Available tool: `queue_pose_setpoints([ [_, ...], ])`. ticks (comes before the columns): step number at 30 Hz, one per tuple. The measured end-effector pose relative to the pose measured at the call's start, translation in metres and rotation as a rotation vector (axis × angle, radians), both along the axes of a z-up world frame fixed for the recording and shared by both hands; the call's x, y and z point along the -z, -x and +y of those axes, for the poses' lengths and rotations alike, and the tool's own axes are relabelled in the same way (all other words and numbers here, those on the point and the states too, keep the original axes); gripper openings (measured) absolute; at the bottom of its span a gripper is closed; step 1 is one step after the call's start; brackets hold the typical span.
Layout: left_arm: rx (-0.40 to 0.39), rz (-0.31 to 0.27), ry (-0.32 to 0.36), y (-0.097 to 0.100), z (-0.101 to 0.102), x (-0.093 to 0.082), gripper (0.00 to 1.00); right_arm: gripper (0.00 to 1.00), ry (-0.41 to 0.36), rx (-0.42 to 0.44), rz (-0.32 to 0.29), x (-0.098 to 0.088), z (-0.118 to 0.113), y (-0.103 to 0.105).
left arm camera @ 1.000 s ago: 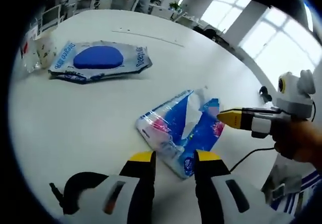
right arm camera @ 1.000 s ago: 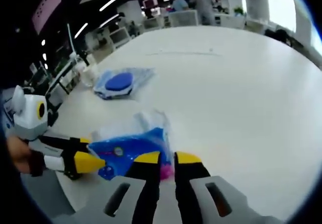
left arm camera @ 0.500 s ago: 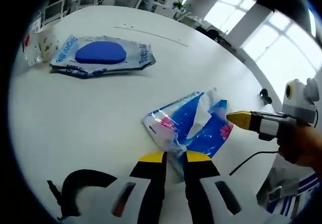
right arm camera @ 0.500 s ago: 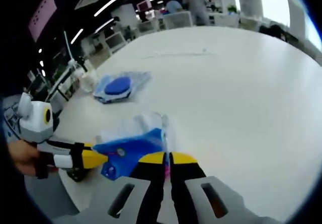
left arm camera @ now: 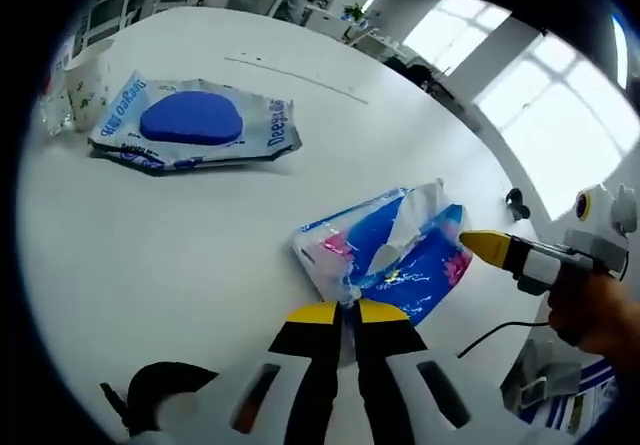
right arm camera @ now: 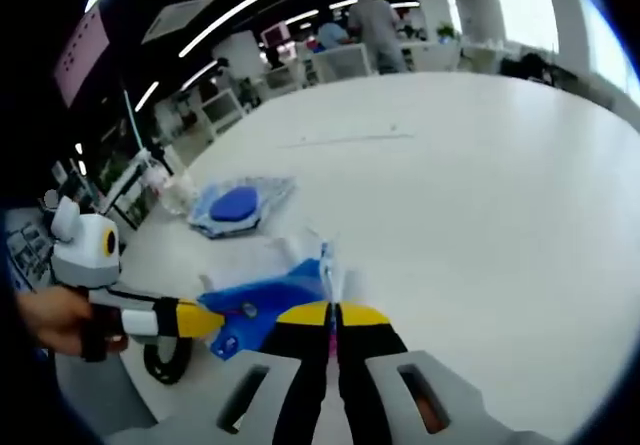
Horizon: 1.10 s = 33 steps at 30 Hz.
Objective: Arrange the tabletop items into an orderly group along one side of the table until the central work area is clear of visible clutter.
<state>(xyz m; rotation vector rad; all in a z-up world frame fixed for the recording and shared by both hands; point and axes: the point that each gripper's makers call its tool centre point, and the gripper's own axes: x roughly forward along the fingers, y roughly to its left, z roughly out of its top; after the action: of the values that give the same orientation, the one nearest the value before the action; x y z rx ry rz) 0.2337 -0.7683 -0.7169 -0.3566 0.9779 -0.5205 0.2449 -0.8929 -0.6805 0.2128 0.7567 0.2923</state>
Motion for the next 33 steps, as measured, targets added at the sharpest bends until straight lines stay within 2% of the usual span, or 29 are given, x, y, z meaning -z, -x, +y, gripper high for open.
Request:
queue_pose_setpoints([
  [10,0.056,-0.037,0.015,-0.032,-0.012,-0.019,0.02,0.00,-0.037,0.058,-0.040,-0.010,-0.014,-0.013],
  [20,0.105,-0.032,0.018,-0.053,-0.024,-0.027,0.02,0.00,-0.043,0.092,-0.056,-0.014,-0.026,-0.032],
  [33,0.114,-0.020,0.021,-0.088,-0.032,-0.031,0.02,0.00,-0.072,0.130,-0.055,-0.009,-0.034,-0.057],
])
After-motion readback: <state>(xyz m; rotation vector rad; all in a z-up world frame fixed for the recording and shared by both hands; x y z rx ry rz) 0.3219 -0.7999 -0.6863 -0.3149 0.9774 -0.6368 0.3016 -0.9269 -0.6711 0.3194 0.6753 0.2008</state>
